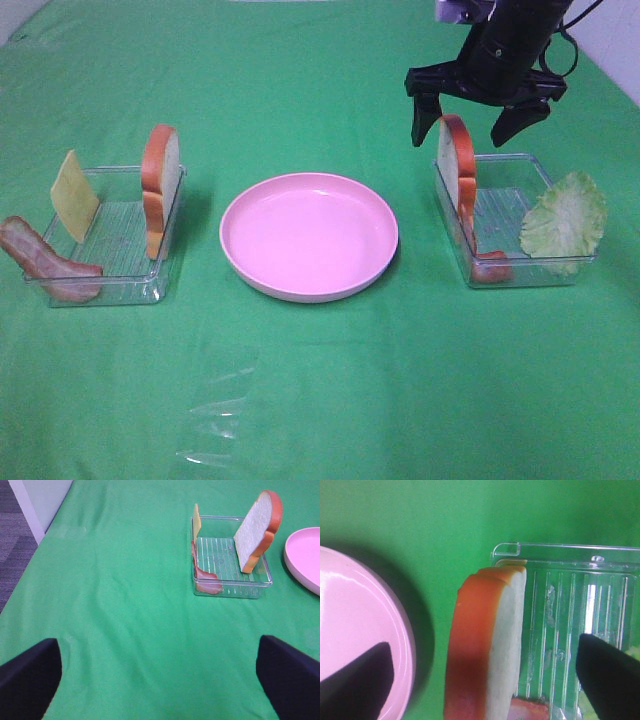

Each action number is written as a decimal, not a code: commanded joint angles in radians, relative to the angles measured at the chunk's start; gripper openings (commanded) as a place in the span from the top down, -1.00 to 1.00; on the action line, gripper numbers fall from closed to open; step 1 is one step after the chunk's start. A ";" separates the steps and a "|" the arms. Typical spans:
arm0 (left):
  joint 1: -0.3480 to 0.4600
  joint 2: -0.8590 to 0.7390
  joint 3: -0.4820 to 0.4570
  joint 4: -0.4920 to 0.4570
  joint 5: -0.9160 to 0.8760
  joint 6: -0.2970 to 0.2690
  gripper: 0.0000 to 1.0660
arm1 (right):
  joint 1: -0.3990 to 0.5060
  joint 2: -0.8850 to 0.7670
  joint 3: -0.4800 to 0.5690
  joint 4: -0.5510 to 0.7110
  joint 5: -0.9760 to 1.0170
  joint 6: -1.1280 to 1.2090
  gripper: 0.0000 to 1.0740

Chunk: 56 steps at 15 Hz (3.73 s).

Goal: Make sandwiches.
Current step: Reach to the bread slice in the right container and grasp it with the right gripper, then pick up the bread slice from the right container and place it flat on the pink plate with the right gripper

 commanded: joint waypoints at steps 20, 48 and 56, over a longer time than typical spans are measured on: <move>-0.004 -0.003 0.002 0.000 -0.002 0.000 -0.87 | 0.002 0.008 -0.100 -0.062 0.136 -0.041 1.00; -0.004 -0.003 0.002 0.000 -0.002 0.000 -0.87 | 0.245 0.226 -0.318 0.311 0.137 -0.191 1.00; -0.004 -0.003 0.002 0.000 -0.002 0.000 -0.87 | 0.245 0.226 -0.317 0.266 0.151 -0.163 0.99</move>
